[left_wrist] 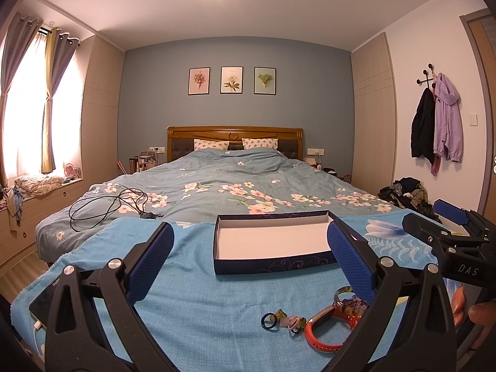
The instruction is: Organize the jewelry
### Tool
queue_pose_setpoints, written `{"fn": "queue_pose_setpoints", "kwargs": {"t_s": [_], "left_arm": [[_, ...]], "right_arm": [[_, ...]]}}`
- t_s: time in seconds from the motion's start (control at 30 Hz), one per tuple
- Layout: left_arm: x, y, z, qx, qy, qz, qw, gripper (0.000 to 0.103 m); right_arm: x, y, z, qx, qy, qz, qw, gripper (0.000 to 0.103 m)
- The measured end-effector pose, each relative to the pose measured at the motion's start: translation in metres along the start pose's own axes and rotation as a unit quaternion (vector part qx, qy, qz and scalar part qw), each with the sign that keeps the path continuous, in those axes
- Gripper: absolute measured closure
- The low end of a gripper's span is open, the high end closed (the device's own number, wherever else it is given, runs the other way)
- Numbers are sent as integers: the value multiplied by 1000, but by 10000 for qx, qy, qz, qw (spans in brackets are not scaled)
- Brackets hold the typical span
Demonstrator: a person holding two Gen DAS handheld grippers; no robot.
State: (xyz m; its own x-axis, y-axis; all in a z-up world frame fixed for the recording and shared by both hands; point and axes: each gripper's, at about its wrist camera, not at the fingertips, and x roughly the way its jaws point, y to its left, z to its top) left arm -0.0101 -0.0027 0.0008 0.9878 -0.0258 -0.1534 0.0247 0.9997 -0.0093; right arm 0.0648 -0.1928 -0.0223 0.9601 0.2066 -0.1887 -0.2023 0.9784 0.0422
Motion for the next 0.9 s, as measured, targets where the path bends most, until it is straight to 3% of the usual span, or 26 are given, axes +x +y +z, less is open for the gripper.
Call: {"fn": "queue_pose_setpoints", "kwargs": {"t_s": [0.9], "left_arm": [[0, -2, -3, -3, 67, -26, 10000, 6]], "right_arm": [[-1, -1, -1, 19, 51, 28, 10000, 6]]}}
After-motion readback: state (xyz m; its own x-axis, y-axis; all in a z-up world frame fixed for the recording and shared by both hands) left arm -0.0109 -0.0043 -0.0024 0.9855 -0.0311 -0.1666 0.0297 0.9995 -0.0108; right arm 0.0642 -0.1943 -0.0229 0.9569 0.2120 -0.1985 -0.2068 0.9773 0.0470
